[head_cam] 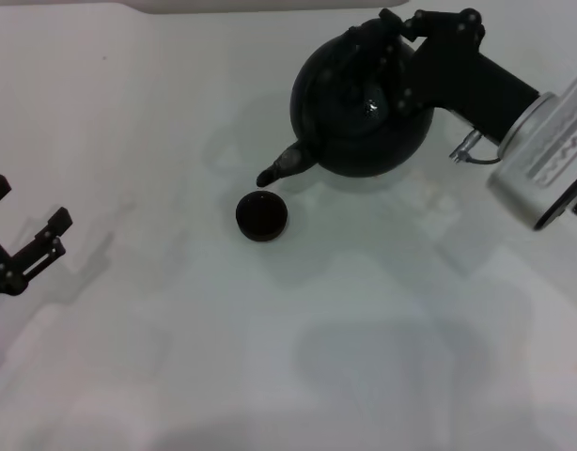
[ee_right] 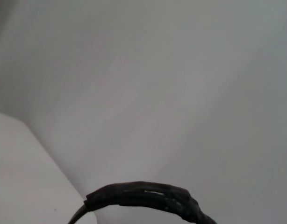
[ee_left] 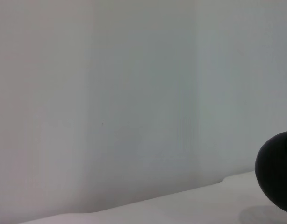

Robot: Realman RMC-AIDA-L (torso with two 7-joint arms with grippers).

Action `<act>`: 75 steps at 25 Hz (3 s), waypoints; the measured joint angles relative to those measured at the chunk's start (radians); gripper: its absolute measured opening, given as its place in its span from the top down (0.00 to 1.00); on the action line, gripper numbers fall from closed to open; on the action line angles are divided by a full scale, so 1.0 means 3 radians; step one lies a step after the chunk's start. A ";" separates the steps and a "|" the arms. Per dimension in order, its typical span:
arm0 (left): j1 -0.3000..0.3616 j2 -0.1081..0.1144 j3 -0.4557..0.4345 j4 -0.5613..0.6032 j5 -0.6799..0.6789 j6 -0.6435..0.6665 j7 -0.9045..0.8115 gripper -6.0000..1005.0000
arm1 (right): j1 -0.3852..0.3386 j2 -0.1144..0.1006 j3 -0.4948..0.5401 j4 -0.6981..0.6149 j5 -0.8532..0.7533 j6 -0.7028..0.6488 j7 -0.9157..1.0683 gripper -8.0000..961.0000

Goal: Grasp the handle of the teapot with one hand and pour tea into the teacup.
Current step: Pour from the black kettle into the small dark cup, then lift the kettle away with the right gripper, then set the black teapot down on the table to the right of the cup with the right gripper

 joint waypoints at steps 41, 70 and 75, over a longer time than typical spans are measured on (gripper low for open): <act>-0.0150 0.0015 -0.0047 0.0087 0.0022 -0.0078 0.0131 0.14 | -0.0401 -0.0058 0.0584 0.0865 -0.0078 -0.0974 0.1701 0.88; -0.0180 0.0012 -0.0022 0.0126 0.0036 -0.0046 0.0138 0.14 | -0.0141 -0.0045 0.0588 0.1338 -0.0206 -0.1102 0.1541 0.88; -0.0198 0.0014 -0.0034 0.0160 0.0036 -0.0046 0.0136 0.14 | -0.0142 -0.0060 0.0591 0.1312 -0.0202 -0.1198 0.1558 0.85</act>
